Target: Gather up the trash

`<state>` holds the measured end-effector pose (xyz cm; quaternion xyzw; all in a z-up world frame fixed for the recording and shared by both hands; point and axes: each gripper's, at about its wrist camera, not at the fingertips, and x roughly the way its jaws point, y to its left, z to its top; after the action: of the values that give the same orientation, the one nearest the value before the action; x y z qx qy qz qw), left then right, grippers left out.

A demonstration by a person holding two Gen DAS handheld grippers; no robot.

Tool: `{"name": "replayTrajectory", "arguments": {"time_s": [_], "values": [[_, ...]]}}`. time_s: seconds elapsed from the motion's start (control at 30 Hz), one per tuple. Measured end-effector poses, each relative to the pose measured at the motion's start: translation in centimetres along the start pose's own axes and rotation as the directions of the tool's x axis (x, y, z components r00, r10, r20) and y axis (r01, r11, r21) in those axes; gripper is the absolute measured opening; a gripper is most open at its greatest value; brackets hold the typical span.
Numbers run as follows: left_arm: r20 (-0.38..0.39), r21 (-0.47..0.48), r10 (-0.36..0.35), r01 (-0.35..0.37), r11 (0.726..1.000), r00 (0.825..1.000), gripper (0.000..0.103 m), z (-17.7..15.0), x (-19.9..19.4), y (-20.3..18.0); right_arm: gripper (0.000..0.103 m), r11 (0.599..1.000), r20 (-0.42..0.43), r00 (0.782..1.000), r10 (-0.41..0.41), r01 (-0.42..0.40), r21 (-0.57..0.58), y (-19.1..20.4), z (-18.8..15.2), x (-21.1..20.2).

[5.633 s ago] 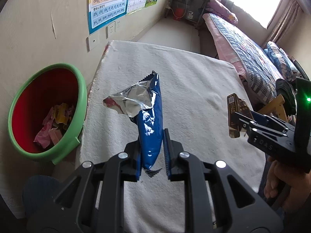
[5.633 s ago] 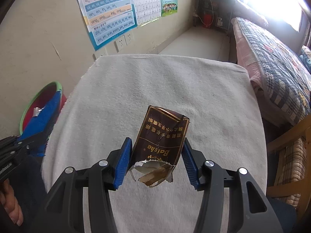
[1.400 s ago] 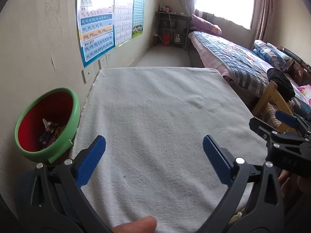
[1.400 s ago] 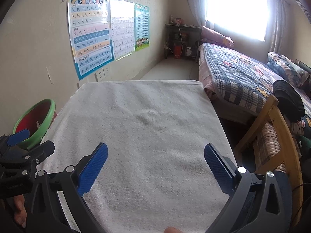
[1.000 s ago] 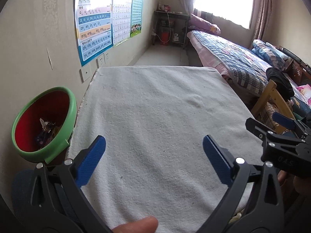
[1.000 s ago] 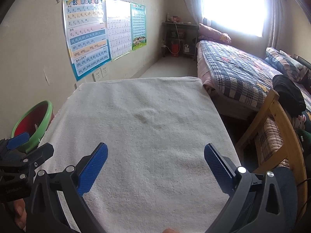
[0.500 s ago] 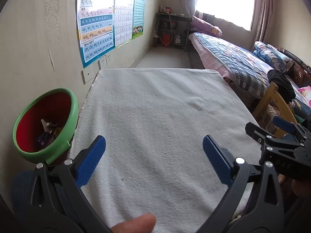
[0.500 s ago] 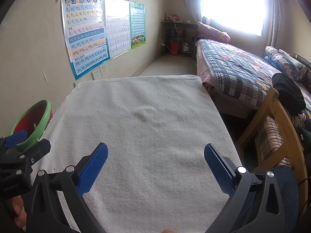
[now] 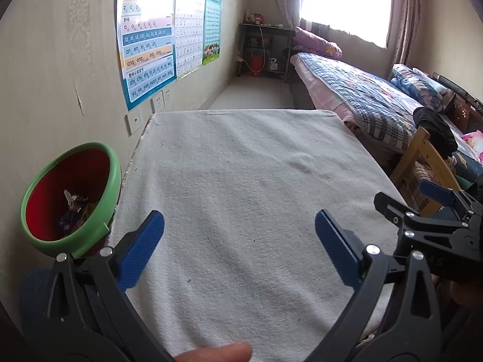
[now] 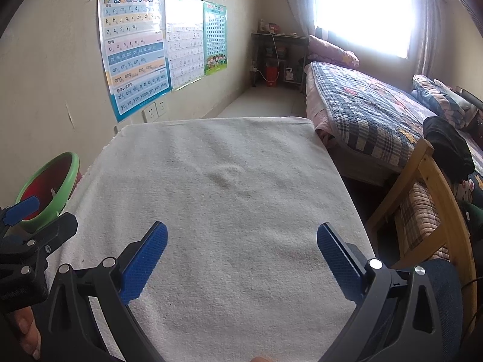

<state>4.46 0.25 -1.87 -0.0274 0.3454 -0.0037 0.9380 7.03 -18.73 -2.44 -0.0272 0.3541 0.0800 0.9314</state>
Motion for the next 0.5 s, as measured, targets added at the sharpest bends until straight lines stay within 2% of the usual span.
{"name": "replayTrajectory", "arguments": {"time_s": [0.5], "values": [[0.004,-0.008,0.009,-0.009,1.000,1.000,0.098,0.10,-0.13,0.17,0.096,1.000,-0.003,1.000,-0.003,0.003,0.001,0.02,-0.03,0.03]]}}
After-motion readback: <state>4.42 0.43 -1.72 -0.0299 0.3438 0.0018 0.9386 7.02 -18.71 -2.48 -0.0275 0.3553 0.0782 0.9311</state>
